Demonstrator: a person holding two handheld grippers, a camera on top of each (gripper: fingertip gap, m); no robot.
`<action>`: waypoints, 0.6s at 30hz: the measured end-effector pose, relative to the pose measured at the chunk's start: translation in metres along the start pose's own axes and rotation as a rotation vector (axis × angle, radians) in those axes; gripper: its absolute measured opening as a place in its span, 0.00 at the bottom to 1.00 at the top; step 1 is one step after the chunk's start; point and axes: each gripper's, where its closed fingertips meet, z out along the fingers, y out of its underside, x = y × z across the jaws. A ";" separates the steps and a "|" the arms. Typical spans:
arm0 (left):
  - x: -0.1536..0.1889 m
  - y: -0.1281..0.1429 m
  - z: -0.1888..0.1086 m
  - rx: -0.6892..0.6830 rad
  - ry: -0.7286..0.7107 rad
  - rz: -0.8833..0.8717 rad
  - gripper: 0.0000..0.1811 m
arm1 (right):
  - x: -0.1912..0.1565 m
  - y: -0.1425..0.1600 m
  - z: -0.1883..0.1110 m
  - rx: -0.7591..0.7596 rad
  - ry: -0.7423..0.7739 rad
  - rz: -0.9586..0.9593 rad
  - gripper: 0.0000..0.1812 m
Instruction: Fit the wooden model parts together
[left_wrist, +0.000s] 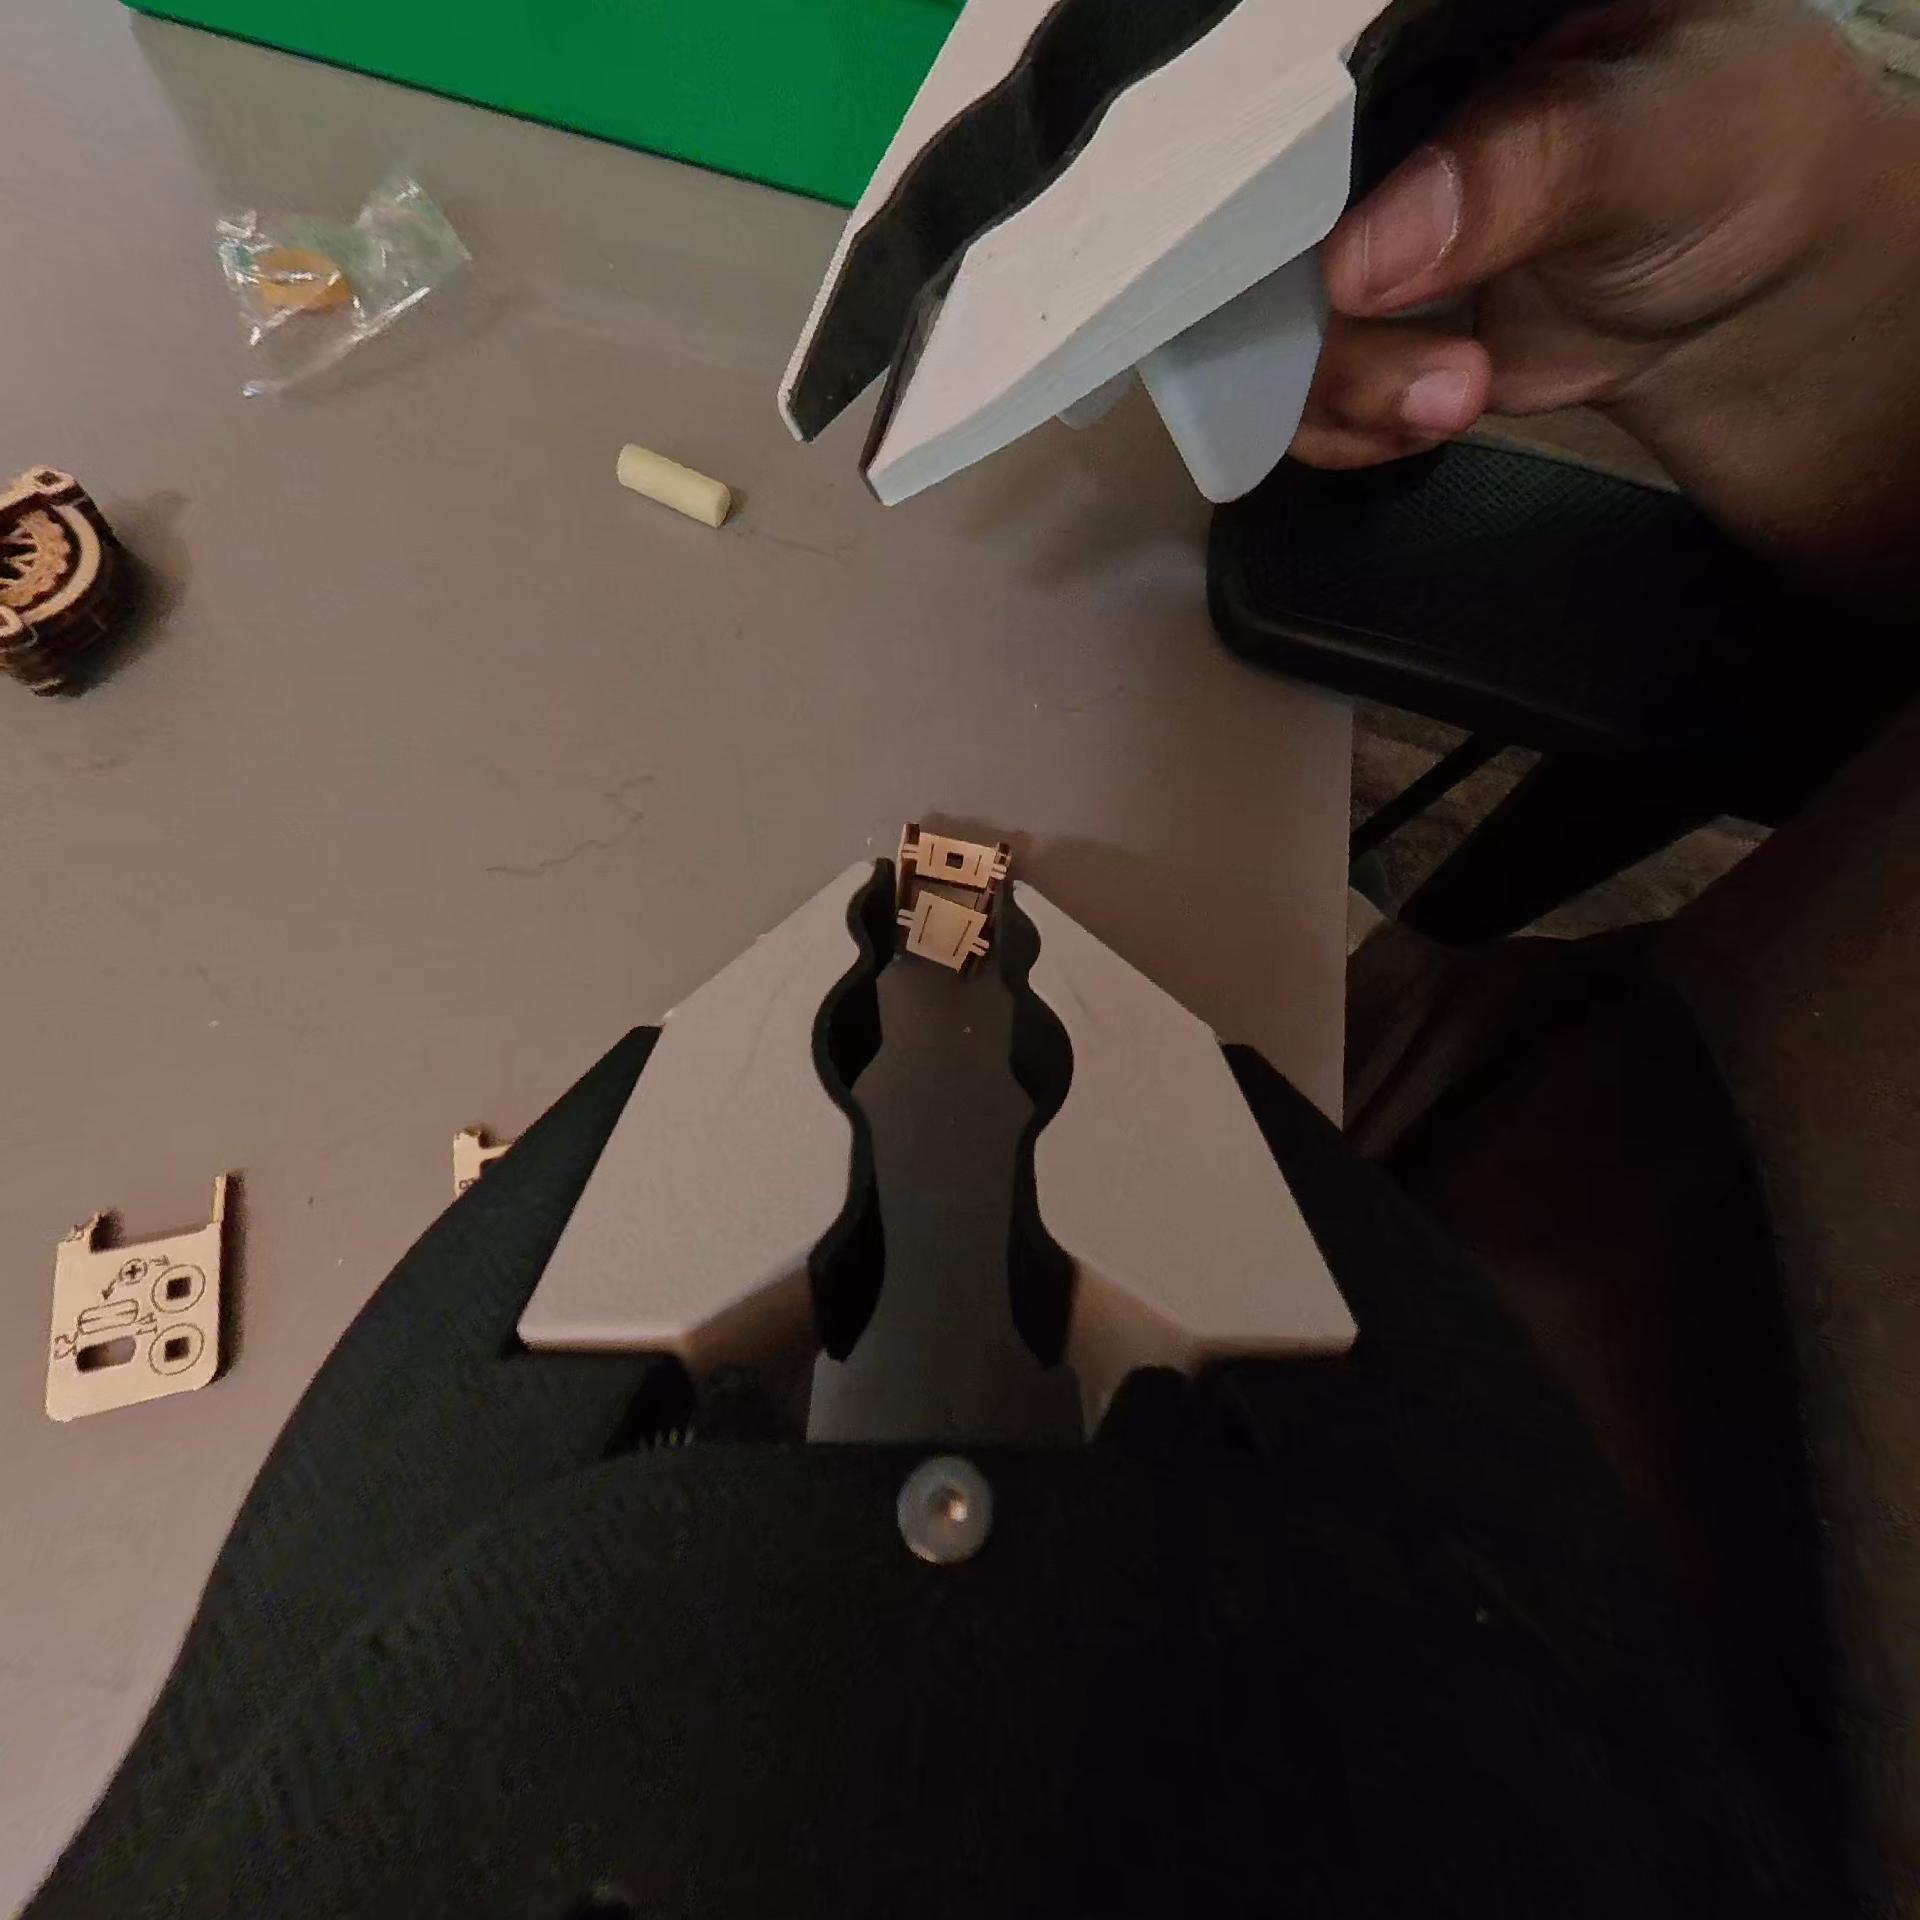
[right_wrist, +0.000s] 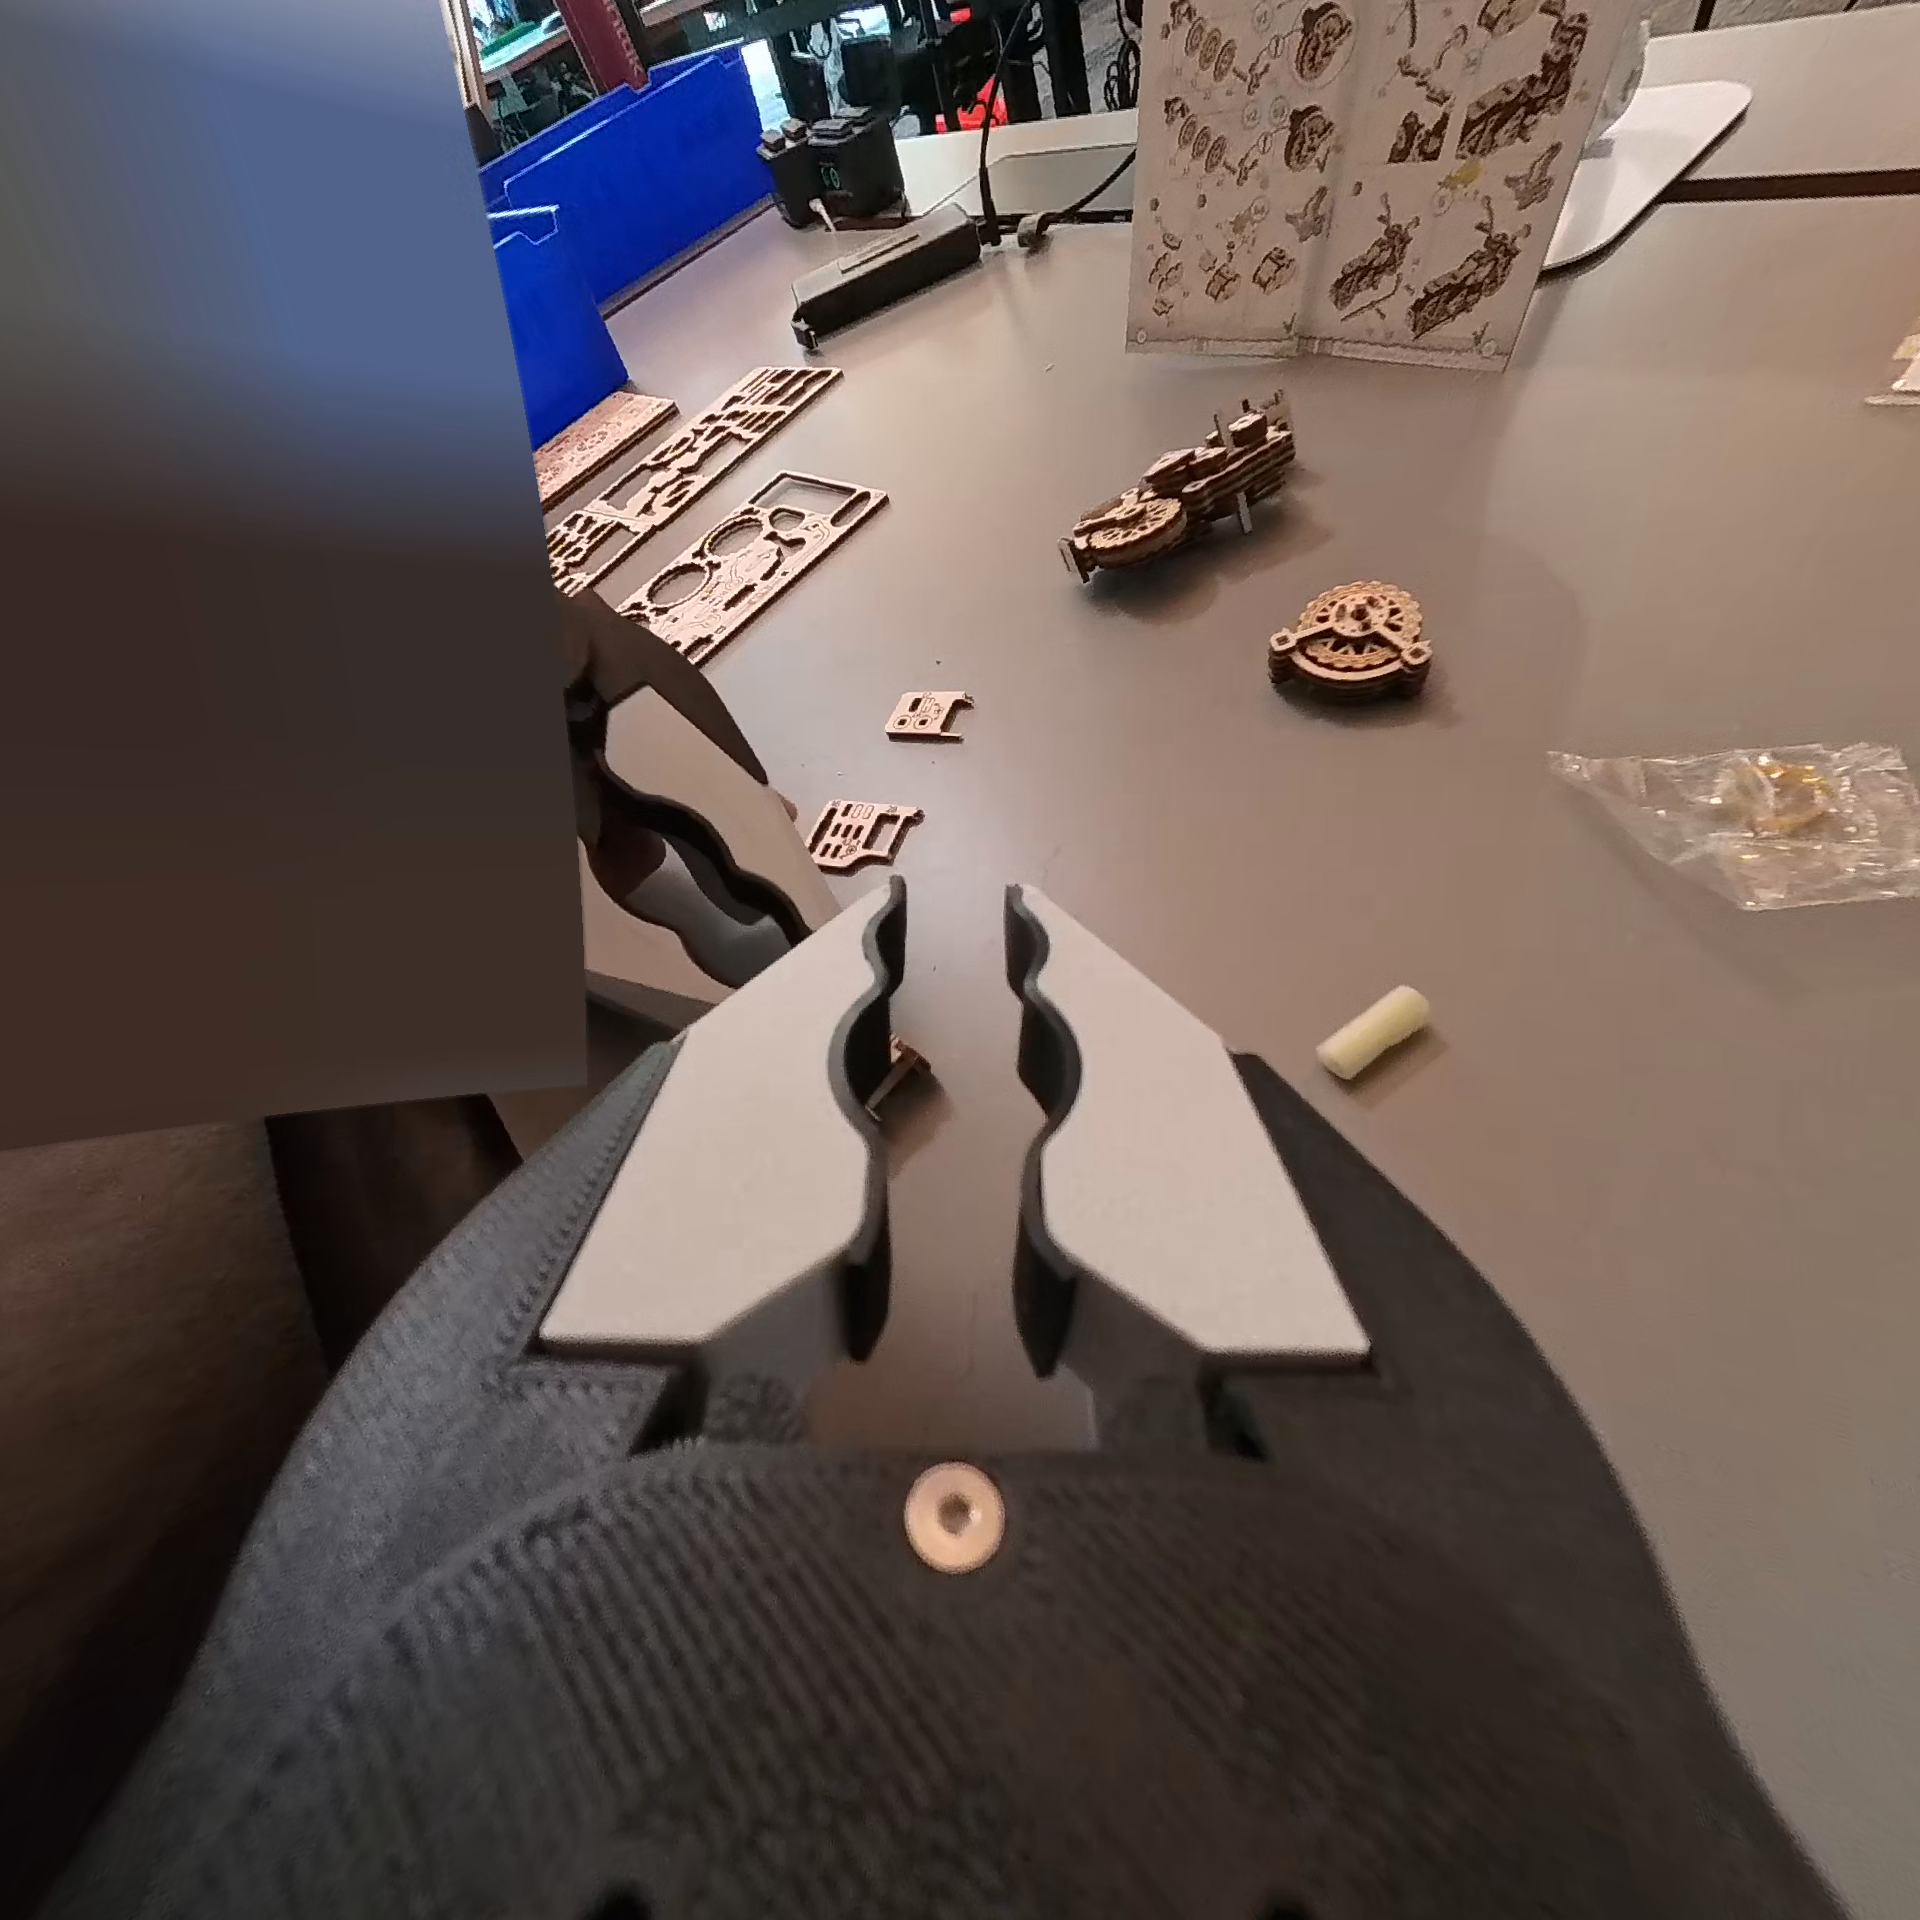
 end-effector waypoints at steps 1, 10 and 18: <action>0.000 0.001 -0.001 0.000 0.001 -0.003 0.10 | 0.000 0.000 0.000 0.000 0.001 0.000 0.09; -0.006 0.003 -0.010 0.025 0.017 -0.067 0.11 | 0.006 0.001 0.002 -0.012 0.054 -0.010 0.11; -0.012 0.014 -0.018 -0.025 0.063 -0.064 0.11 | 0.006 -0.004 -0.009 -0.039 0.218 0.068 0.21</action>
